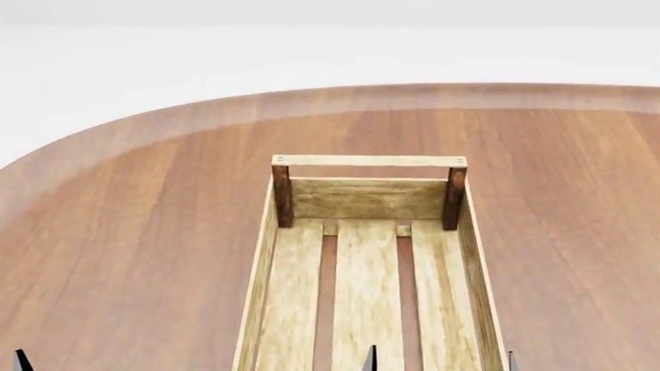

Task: Pick up the cream cheese and put it in the tray.

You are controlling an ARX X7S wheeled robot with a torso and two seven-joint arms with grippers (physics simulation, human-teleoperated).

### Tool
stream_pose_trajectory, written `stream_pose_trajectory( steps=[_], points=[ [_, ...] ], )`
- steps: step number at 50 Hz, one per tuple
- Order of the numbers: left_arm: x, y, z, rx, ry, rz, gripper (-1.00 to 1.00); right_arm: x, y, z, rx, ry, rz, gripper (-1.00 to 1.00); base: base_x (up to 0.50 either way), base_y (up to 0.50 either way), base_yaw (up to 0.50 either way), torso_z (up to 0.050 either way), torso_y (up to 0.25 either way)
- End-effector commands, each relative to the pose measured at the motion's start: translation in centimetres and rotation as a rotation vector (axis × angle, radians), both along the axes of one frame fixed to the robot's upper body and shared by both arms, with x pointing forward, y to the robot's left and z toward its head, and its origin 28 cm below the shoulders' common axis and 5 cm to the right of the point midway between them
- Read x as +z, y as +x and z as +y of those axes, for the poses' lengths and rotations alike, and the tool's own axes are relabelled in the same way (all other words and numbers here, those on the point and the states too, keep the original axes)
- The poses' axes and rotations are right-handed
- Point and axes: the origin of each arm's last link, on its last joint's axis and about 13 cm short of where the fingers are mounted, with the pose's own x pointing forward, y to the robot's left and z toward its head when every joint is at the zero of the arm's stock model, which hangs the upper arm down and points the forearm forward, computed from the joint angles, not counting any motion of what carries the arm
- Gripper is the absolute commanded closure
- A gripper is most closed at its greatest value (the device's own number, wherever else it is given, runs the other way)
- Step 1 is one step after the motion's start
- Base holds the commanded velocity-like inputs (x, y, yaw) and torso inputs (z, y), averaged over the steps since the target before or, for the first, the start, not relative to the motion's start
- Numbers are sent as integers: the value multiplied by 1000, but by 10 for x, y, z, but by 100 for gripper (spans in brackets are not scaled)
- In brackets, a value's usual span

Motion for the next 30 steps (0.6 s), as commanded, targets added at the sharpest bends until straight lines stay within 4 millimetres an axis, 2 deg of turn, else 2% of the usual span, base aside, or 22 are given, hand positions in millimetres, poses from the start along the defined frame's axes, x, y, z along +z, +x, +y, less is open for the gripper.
stream_pose_trajectory(
  steps=[1,14,23,30],
  points=[
    [0,0,0,0,0,-1,-100,0,0,-1,-3,6,-3,-100,0,0,0,0,0],
    [0,0,0,-1,1,1,-100,1,2,-6,-52,11,-8,-100,0,0,0,0,0],
    [-1,0,-1,-5,0,4,-100,8,1,-17,-183,10,-28,-100,0,0,0,0,0],
    [-2,1,-1,-9,0,7,-100,9,1,-19,-282,2,-34,-100,0,0,0,0,0]
  ],
)
